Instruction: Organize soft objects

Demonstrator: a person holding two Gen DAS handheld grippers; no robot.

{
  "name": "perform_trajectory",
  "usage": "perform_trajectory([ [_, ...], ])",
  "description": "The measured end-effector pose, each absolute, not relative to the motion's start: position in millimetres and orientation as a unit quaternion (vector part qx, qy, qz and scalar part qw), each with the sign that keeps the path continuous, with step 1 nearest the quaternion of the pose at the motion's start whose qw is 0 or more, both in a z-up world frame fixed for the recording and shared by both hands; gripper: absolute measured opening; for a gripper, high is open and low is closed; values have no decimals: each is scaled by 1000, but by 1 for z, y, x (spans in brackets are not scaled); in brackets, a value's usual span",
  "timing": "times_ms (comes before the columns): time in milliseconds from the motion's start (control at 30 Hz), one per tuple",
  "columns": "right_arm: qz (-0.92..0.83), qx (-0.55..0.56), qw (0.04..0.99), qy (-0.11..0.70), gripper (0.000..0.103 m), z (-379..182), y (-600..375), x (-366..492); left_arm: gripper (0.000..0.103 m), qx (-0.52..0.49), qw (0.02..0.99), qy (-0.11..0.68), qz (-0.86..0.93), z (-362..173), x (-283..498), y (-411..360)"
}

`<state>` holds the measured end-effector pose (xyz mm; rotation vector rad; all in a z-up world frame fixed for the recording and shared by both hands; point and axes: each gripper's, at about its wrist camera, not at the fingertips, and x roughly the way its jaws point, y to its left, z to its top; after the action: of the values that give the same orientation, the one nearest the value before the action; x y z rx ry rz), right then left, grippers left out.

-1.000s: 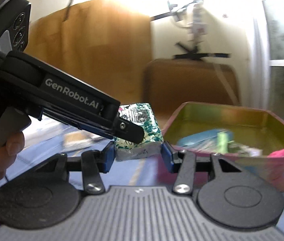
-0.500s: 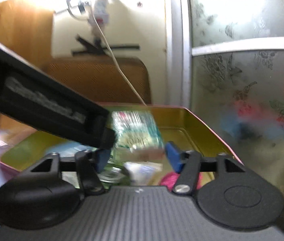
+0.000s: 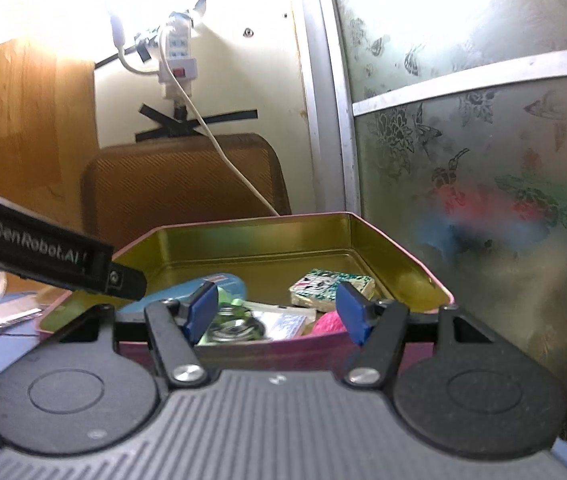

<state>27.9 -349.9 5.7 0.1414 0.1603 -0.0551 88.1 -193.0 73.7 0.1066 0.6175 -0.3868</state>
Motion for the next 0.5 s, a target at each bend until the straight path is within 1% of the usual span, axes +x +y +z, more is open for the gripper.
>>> perform_trajectory([
  [133, -22, 100, 991, 82, 67, 6, -346, 7, 78, 58, 937, 297, -176, 76, 65, -171],
  [267, -10, 126, 988, 94, 67, 3, -340, -8, 83, 60, 940, 294, -161, 72, 44, -151],
  [500, 14, 150, 981, 124, 67, 5, -325, -20, 85, 43, 943, 297, -143, 64, 23, -118],
])
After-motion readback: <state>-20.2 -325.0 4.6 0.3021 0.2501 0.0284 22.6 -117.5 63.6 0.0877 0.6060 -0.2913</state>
